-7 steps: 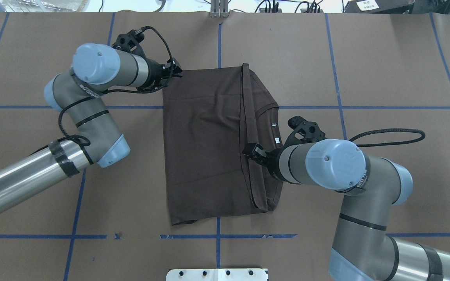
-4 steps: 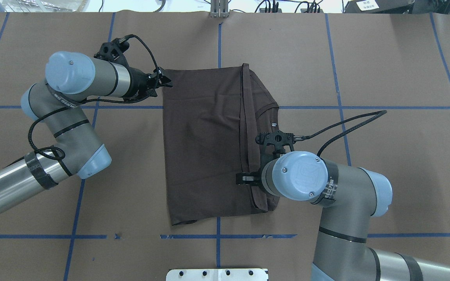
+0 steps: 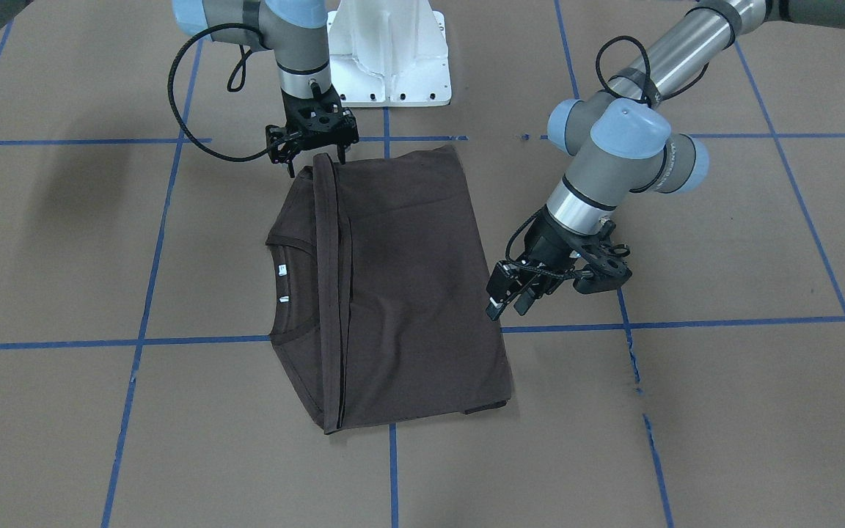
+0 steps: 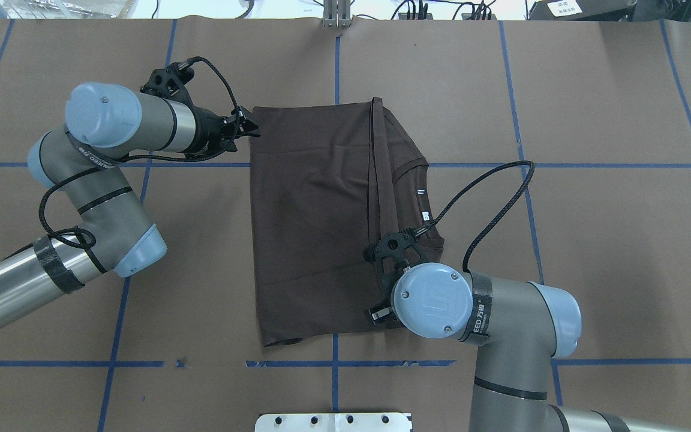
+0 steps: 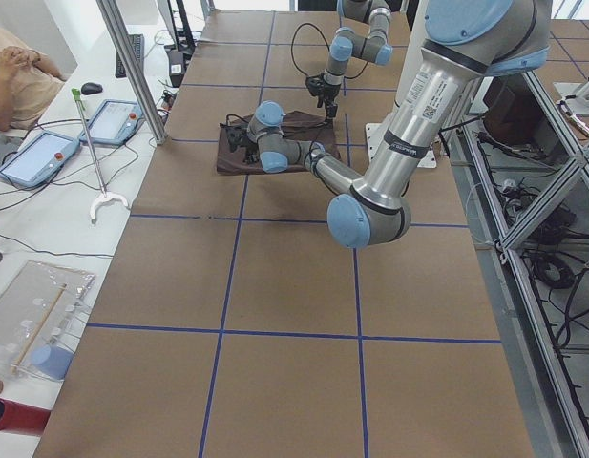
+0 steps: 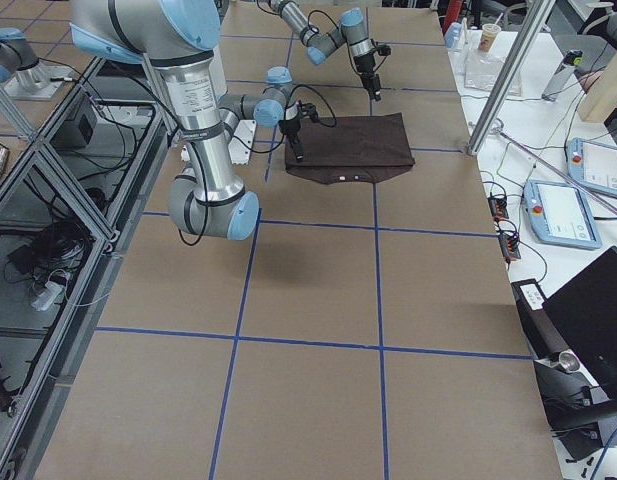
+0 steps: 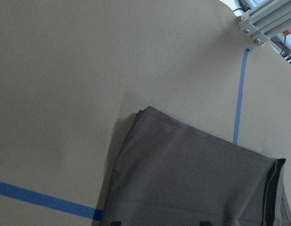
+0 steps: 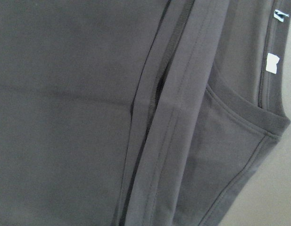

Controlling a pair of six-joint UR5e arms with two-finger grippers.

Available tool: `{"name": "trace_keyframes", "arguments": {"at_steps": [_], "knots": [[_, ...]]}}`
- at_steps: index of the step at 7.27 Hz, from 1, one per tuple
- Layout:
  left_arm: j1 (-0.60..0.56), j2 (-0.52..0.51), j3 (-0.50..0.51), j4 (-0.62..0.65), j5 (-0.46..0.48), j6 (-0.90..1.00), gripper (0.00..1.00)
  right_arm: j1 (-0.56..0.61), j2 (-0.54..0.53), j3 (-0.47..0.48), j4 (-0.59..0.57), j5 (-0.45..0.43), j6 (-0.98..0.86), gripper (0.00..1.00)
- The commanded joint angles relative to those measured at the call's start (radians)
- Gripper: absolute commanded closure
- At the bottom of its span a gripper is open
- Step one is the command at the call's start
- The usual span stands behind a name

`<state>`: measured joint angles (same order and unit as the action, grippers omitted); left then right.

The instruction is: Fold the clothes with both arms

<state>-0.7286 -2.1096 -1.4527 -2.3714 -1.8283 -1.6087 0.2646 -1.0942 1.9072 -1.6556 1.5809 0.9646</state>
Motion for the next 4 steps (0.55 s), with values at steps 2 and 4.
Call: {"name": "trace_keyframes", "arguments": {"at_steps": [2,4], "knots": [[-0.002,0.005,-0.002,-0.002,0.000,0.000,0.36,-0.012,-0.002,-0.023,-0.001,0.001,-0.029,0.00],[-0.002,0.005,-0.006,-0.002,0.000,-0.002,0.36,0.002,-0.045,-0.022,0.002,-0.002,-0.081,0.00]]}}
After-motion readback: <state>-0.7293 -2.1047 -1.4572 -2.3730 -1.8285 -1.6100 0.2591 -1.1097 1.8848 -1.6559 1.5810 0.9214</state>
